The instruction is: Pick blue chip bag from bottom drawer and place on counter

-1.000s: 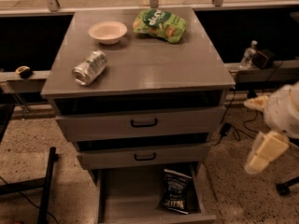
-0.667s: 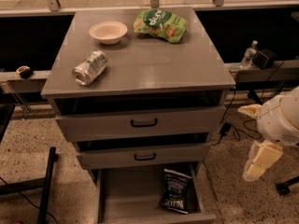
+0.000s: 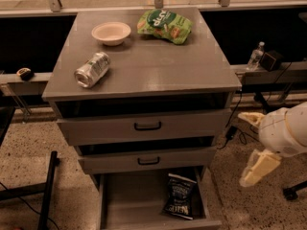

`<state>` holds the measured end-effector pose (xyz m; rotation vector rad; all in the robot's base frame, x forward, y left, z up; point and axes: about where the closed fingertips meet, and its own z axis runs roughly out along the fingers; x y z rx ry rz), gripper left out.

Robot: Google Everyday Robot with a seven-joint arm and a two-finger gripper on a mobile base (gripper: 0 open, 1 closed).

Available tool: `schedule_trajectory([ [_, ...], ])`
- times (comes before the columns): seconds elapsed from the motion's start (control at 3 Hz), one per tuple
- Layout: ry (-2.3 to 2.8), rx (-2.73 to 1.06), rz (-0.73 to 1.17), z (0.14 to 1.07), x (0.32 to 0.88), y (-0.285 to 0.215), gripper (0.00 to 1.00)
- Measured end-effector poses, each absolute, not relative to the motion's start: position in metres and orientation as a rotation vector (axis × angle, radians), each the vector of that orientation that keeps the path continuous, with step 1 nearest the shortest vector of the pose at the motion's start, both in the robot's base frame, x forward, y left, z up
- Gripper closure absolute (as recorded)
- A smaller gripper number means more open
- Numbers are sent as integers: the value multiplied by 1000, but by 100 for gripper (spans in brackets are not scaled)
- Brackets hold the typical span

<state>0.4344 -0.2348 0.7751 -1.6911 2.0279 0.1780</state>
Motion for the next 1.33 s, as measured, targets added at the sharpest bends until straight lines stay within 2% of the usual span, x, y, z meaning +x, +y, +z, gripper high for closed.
schedule_trajectory([
  [0.33,1899,-1651,269,717,442,-220,0],
  [1.33,1694,-1681,355,666,458,-217,0],
])
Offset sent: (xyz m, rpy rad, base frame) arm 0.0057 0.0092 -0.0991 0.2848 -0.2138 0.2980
